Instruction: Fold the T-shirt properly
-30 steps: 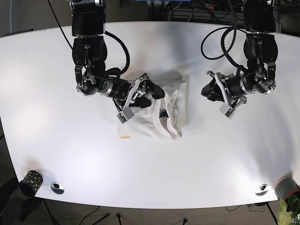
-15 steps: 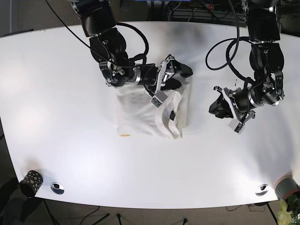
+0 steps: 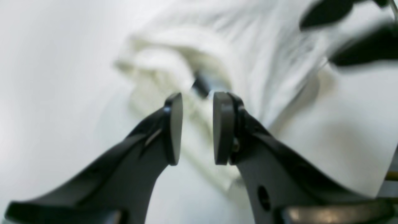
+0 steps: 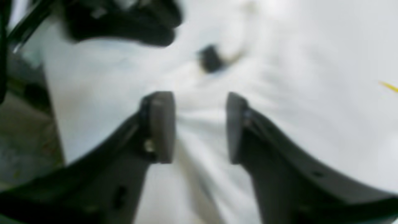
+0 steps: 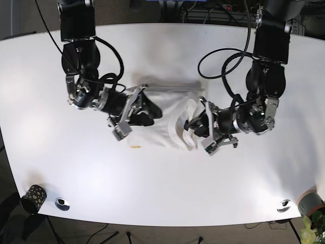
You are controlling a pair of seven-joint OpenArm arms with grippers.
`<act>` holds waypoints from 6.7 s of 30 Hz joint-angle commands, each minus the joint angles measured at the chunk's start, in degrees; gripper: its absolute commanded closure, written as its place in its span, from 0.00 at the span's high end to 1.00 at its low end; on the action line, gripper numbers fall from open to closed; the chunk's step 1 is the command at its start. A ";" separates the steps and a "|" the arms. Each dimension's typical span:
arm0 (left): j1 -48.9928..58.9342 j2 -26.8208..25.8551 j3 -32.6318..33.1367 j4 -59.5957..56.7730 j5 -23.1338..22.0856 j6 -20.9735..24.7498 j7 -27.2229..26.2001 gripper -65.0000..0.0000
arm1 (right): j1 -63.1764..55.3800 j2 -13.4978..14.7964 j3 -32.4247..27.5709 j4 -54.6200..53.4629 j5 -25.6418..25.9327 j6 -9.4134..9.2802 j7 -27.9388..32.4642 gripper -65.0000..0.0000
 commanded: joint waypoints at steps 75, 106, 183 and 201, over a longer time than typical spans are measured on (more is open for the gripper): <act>10.10 4.12 -3.94 -1.15 19.86 16.33 -19.06 0.64 | -0.75 -10.05 0.39 -6.35 -24.74 0.97 5.71 0.11; 5.35 -31.22 -20.56 -55.13 19.78 9.91 -36.82 0.64 | -4.88 -10.14 7.25 1.48 -24.83 0.53 5.62 0.11; 71.28 20.12 -31.81 20.12 34.11 20.64 -60.03 0.56 | -52.79 4.28 14.90 5.61 -20.61 -12.39 55.38 0.11; 79.37 20.29 -31.72 13.27 34.11 20.64 -49.74 0.56 | -72.22 4.19 13.93 4.99 -20.79 -12.39 55.47 0.11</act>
